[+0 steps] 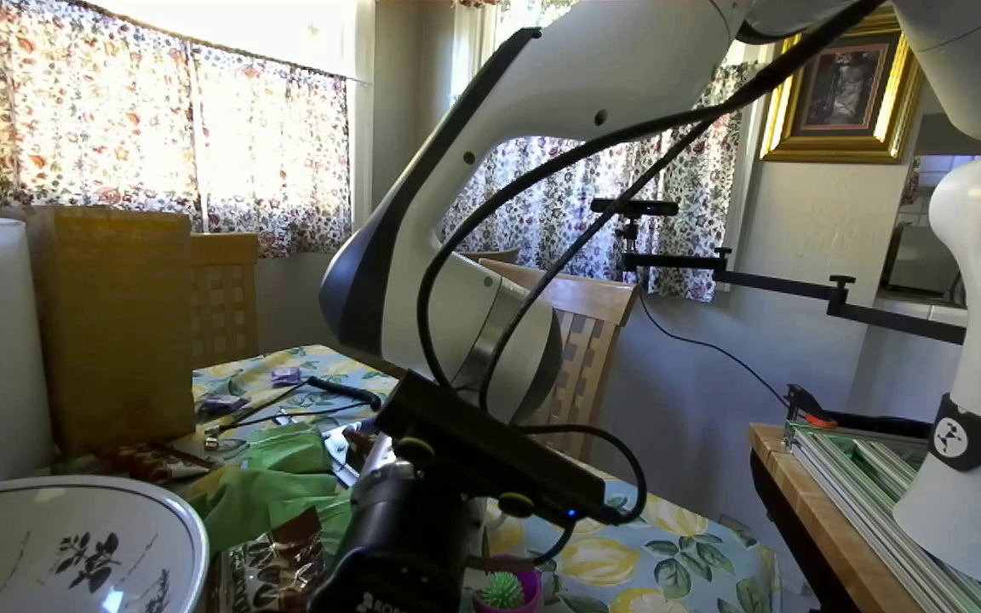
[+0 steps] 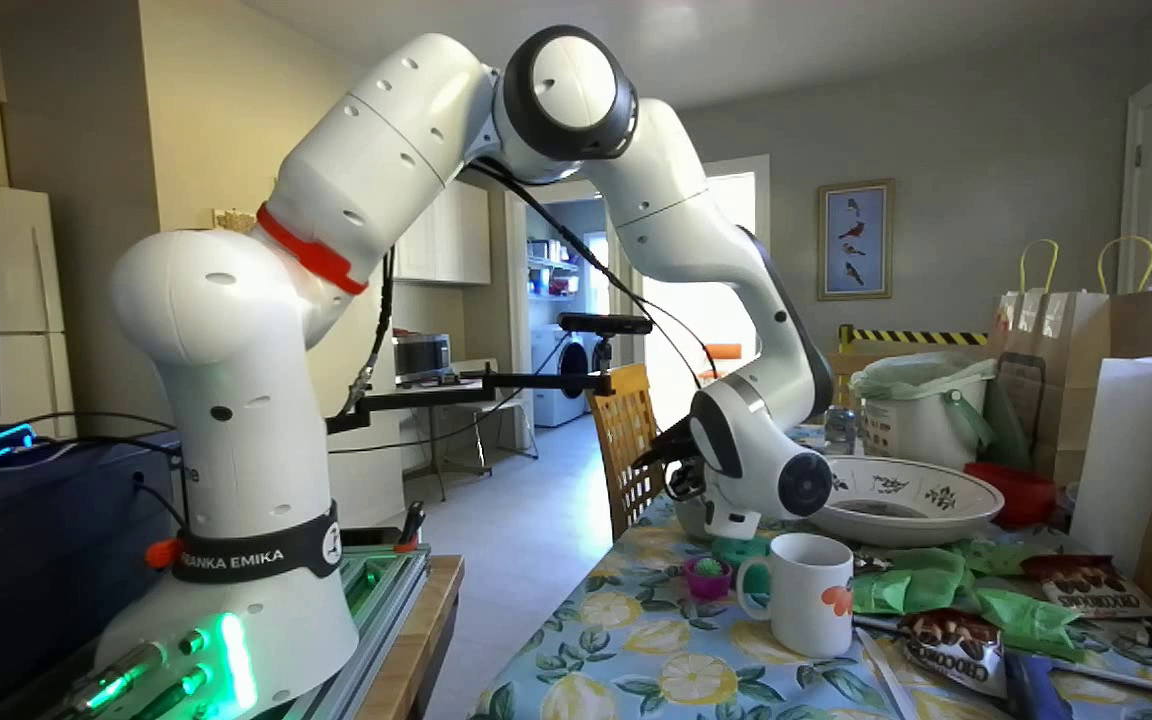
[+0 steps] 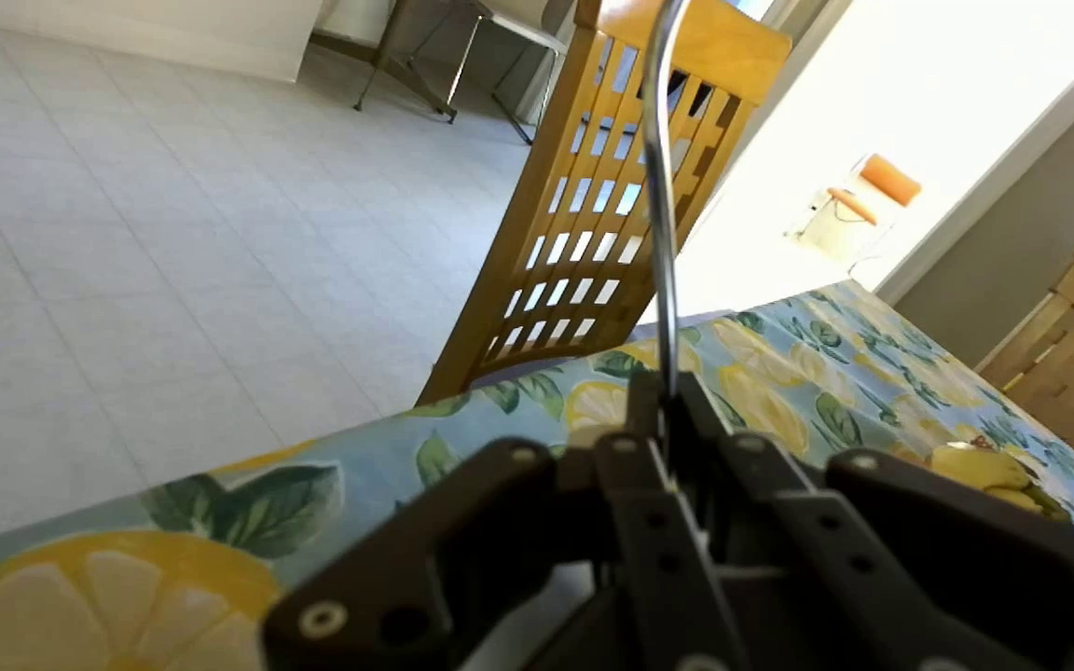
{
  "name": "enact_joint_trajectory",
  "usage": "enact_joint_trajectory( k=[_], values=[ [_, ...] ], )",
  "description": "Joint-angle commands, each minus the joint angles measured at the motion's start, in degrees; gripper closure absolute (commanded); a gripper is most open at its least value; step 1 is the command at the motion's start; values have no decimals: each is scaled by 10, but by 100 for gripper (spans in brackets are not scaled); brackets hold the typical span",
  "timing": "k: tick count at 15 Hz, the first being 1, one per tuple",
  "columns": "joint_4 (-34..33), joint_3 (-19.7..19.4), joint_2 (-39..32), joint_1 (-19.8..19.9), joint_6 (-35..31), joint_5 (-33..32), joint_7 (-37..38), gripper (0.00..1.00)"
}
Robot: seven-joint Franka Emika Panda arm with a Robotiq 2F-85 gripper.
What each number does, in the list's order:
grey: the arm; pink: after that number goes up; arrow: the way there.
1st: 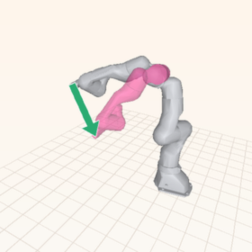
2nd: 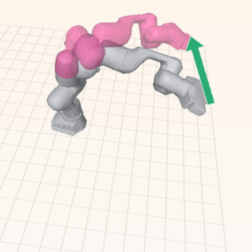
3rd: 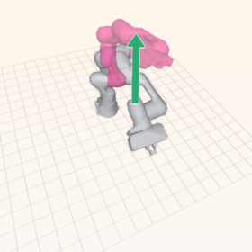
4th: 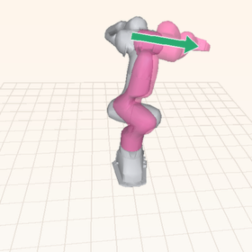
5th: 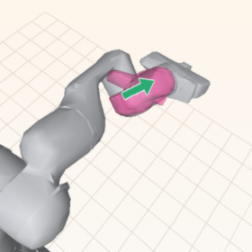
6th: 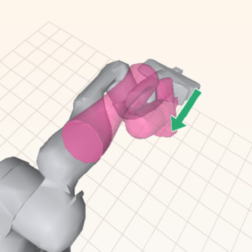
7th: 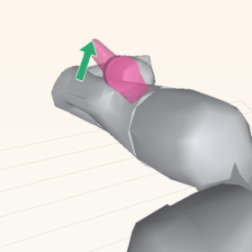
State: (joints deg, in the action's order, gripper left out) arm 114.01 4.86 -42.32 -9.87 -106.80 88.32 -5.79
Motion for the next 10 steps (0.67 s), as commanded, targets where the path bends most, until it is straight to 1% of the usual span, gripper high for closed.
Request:
enact_joint_trajectory(
  k=[1,10],
  values=[
    [3,-3,8,-8,-1,-18,29,98],
    [14,-7,23,-4,5,-56,84,98]
  ],
)
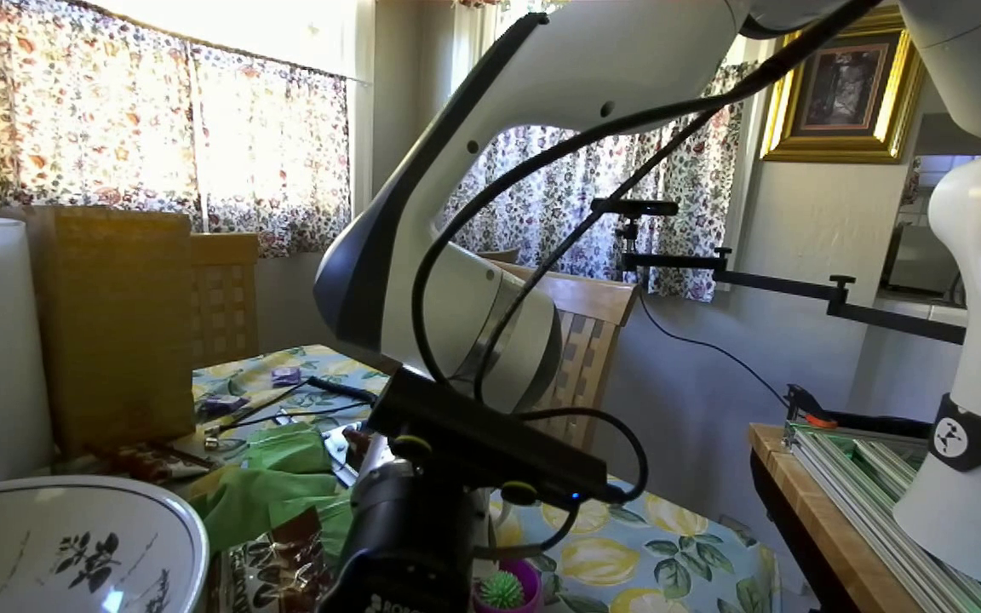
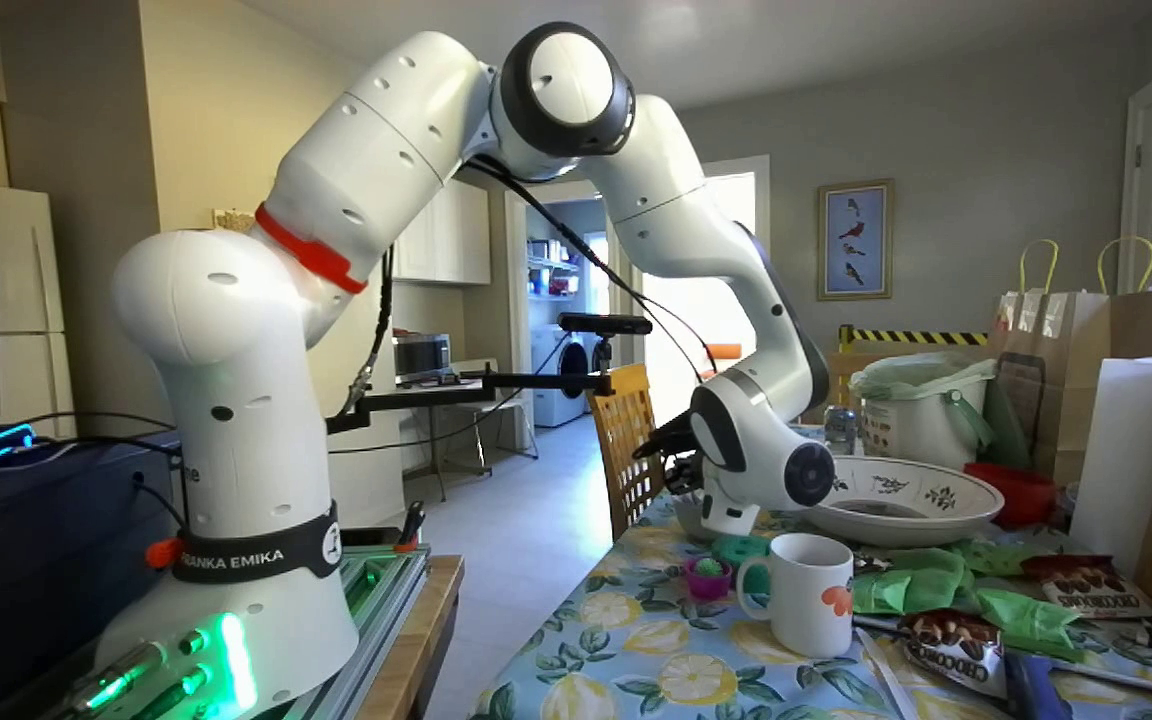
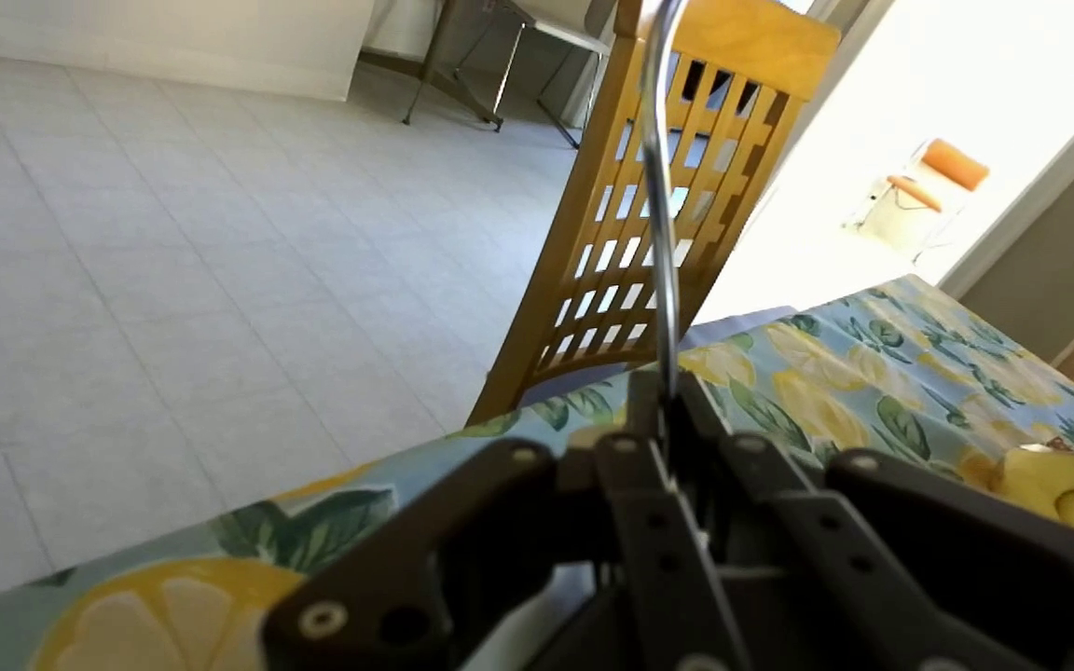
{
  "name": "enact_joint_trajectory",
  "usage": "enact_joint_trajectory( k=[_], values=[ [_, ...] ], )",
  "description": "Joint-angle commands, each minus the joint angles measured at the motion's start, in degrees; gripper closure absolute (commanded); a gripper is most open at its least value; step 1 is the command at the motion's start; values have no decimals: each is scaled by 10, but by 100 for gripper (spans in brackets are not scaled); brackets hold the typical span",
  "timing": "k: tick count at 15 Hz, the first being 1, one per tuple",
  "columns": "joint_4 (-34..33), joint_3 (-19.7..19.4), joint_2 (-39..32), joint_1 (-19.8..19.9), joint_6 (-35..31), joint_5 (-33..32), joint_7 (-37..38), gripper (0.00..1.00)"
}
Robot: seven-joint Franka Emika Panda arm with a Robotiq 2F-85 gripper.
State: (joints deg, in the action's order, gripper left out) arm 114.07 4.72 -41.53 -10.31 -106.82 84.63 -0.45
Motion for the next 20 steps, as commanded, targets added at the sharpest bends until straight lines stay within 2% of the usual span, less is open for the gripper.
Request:
enact_joint_trajectory(
  k=[1,12,20],
  values=[
    [13,-7,15,1,5,-24,40,98],
    [2,-31,15,17,2,-38,93,98],
    [-21,-27,-2,29,10,-22,66,98]
  ],
)
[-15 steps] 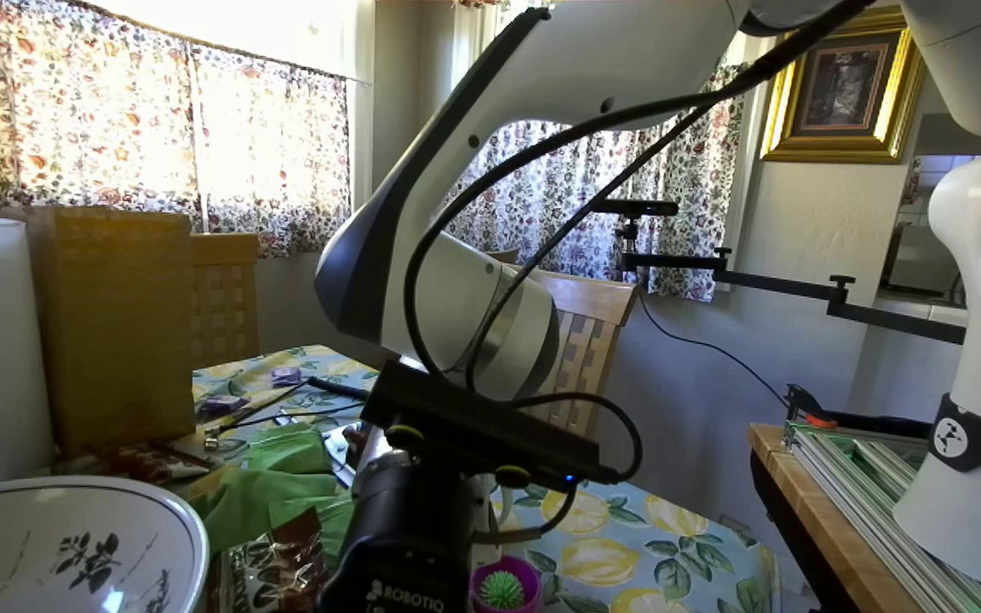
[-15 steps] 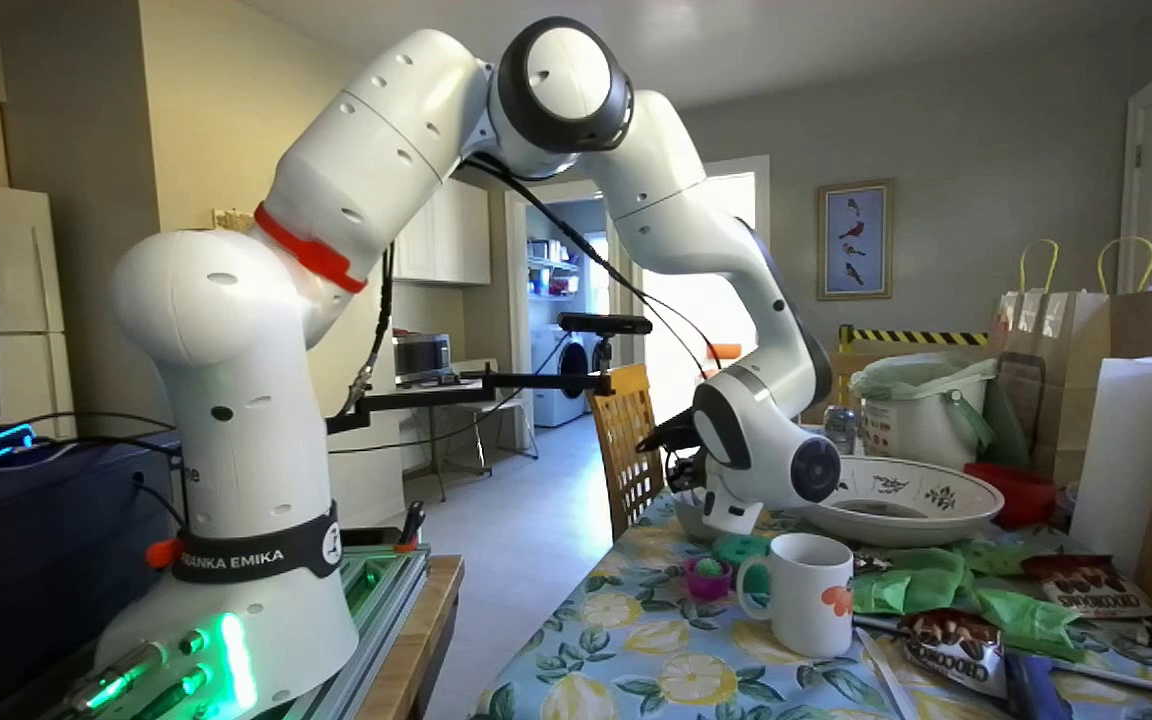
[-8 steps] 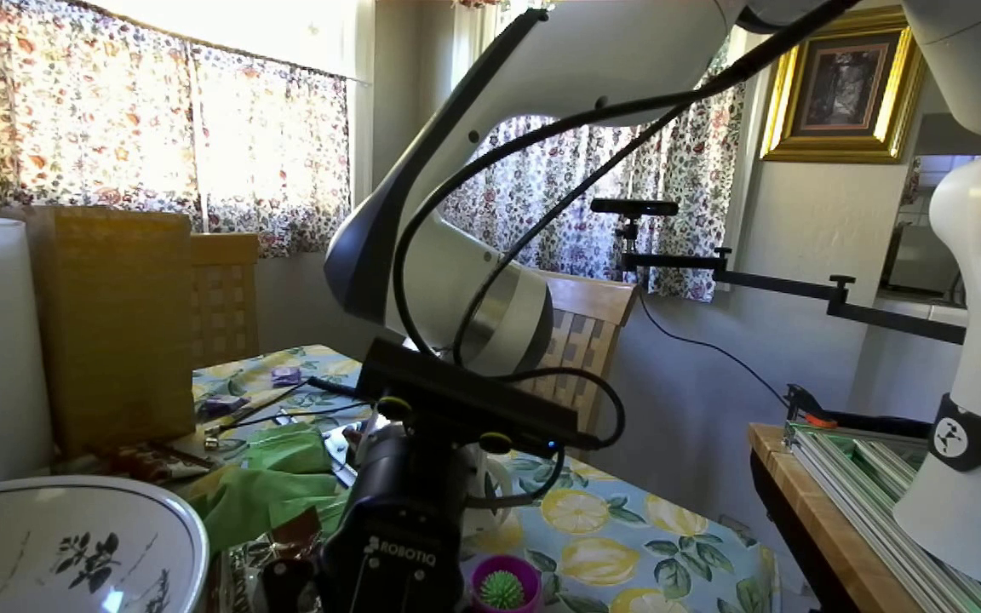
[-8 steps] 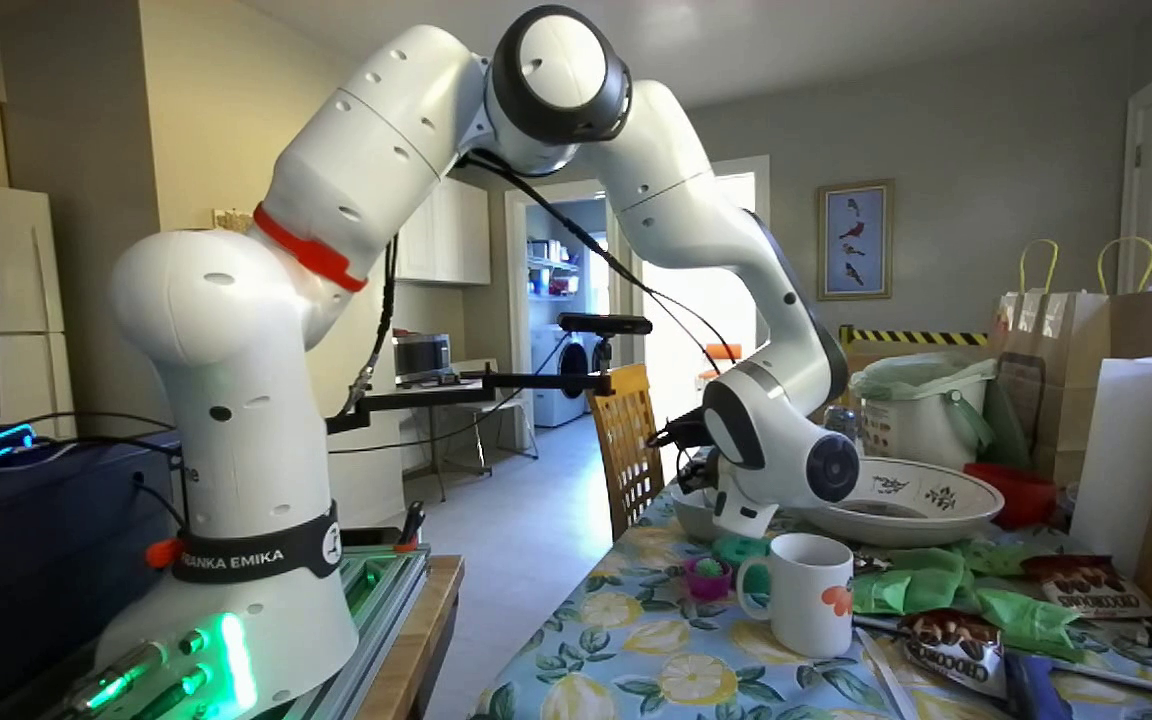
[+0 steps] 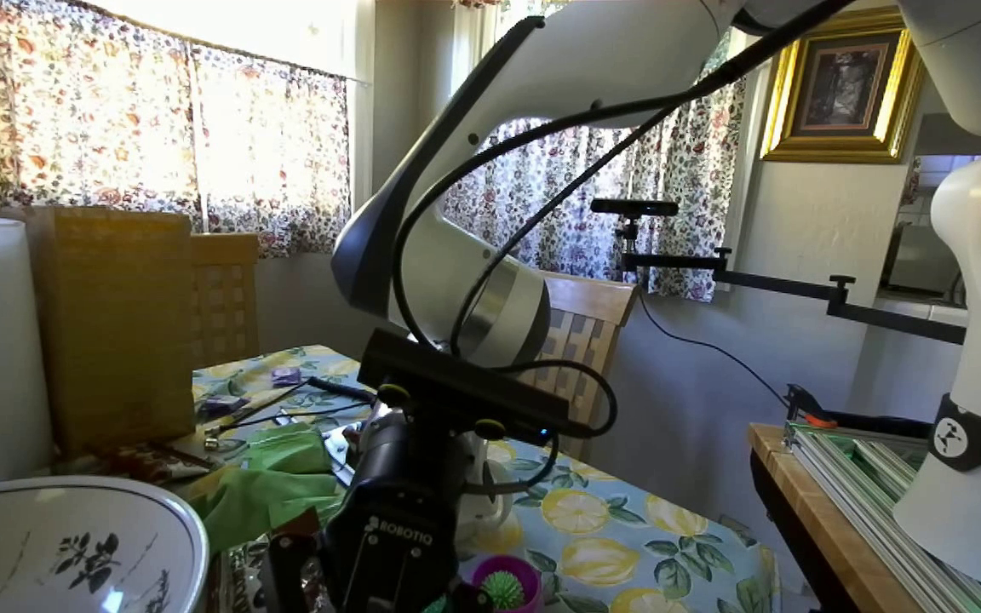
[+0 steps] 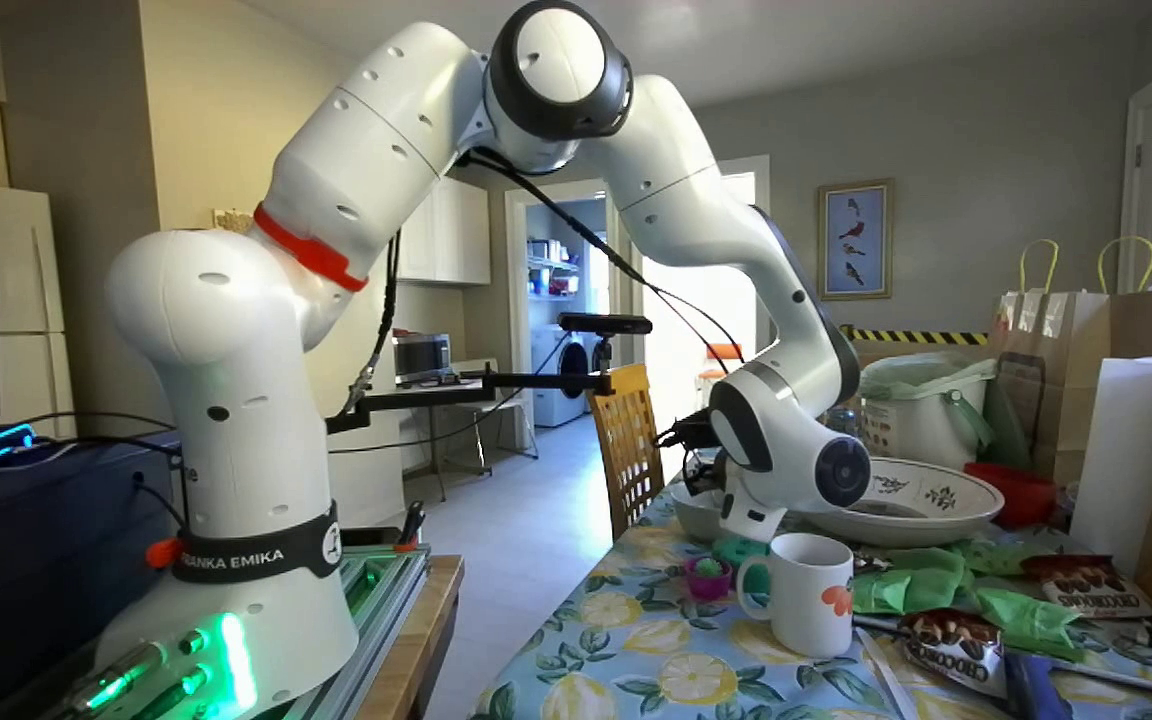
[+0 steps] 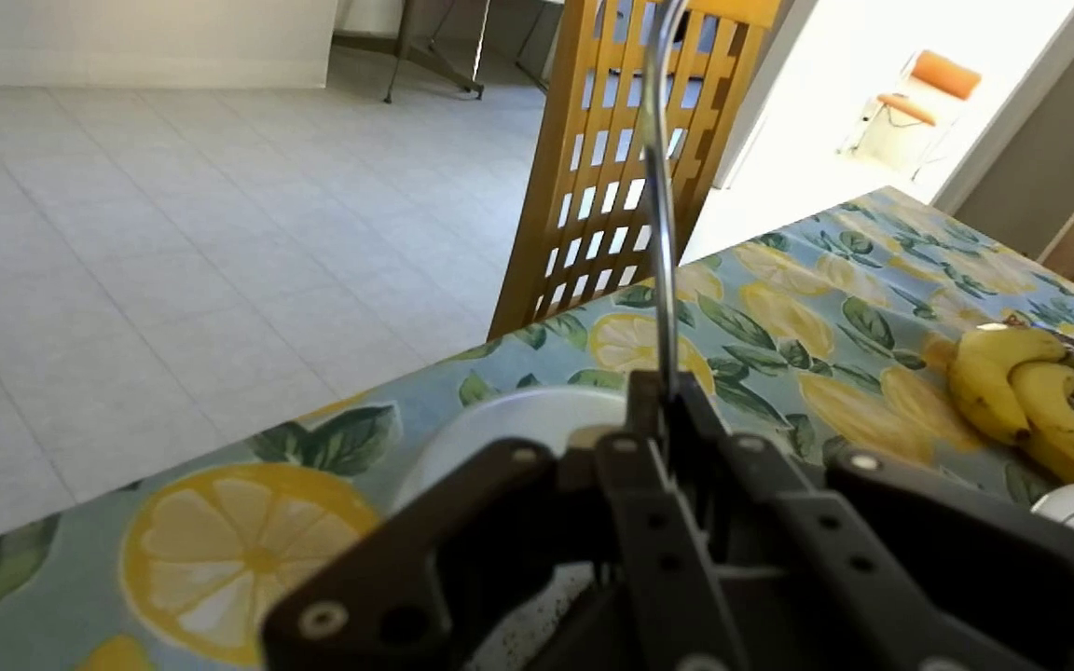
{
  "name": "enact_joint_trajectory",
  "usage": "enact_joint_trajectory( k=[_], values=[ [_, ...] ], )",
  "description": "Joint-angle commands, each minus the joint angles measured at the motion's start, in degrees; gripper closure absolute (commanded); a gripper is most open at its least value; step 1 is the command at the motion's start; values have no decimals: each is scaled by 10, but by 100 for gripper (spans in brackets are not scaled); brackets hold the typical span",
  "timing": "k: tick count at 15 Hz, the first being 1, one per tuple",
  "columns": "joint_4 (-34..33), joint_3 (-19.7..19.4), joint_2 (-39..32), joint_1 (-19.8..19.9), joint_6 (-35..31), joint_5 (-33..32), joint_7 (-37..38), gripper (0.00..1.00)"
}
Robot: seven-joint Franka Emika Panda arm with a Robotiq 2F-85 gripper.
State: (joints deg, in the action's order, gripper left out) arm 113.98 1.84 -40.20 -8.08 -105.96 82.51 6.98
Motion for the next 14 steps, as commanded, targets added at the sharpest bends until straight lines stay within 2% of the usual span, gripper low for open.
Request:
enact_joint_trajectory(
  k=[1,14],
  values=[
    [-22,3,-16,7,3,1,-9,98],
    [-53,19,-41,3,7,7,-44,98]
  ],
)
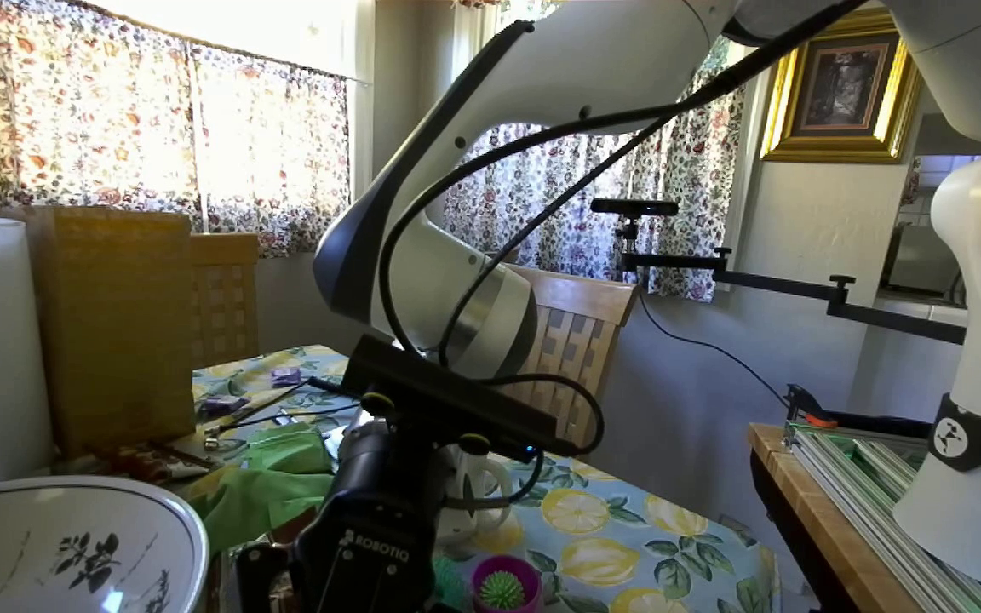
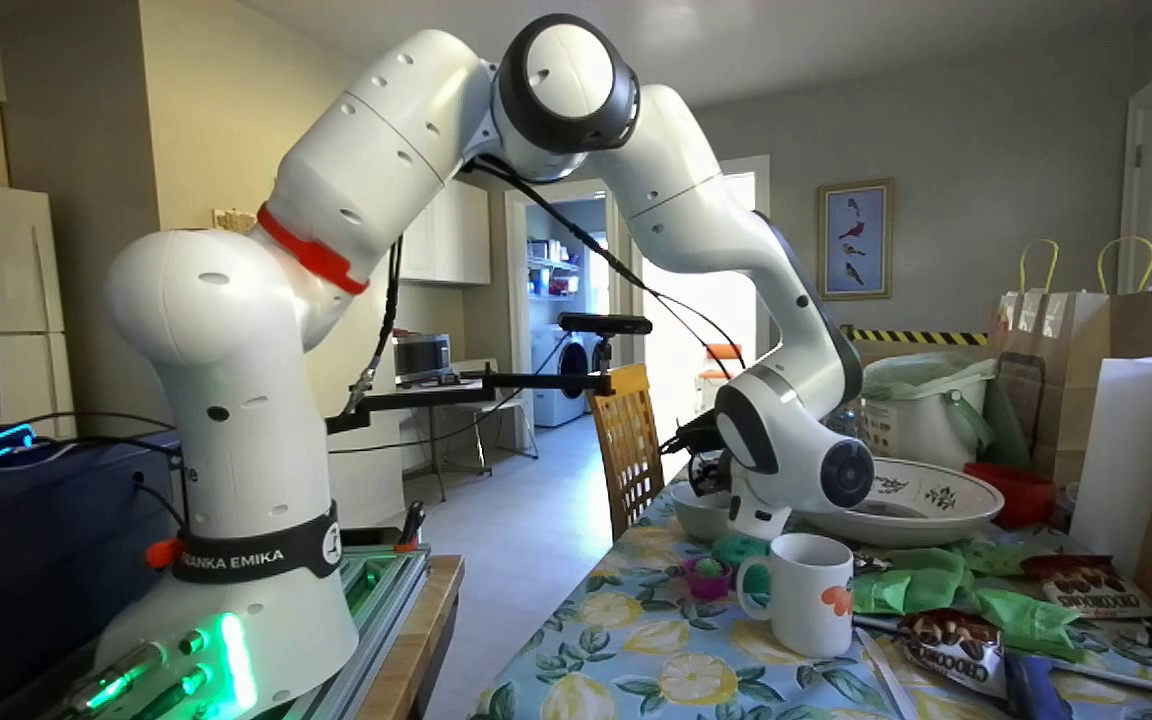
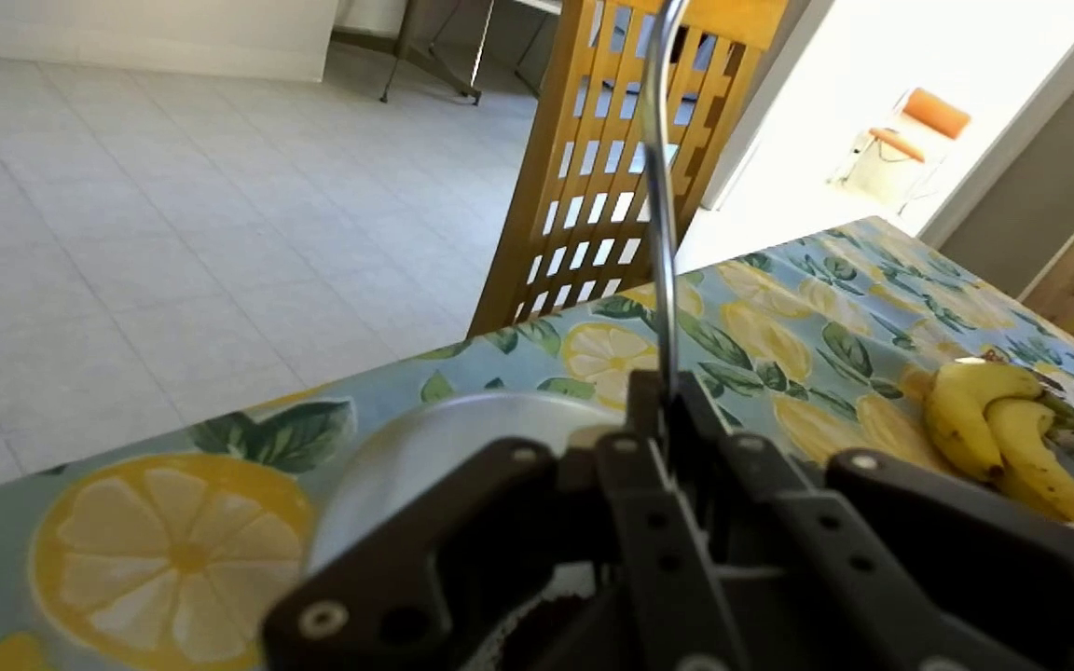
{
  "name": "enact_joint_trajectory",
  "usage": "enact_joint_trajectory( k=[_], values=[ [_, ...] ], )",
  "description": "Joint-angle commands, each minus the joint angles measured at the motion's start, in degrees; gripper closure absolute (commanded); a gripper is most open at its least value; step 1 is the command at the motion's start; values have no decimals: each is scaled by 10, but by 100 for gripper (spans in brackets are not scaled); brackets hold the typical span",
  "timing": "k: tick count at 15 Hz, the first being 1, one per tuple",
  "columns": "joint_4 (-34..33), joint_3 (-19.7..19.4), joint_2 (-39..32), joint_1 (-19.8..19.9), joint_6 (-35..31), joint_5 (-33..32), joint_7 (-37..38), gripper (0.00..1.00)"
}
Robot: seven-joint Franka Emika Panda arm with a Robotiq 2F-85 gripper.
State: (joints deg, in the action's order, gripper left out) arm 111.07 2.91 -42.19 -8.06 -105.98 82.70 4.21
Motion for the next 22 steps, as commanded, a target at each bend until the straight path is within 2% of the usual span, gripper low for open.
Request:
enact_joint_trajectory(
  k=[1,10,22],
  values=[
    [-21,10,-20,2,7,6,-19,98],
    [4,26,-7,-4,6,14,-41,98],
    [73,19,43,-4,13,9,17,98]
  ],
)
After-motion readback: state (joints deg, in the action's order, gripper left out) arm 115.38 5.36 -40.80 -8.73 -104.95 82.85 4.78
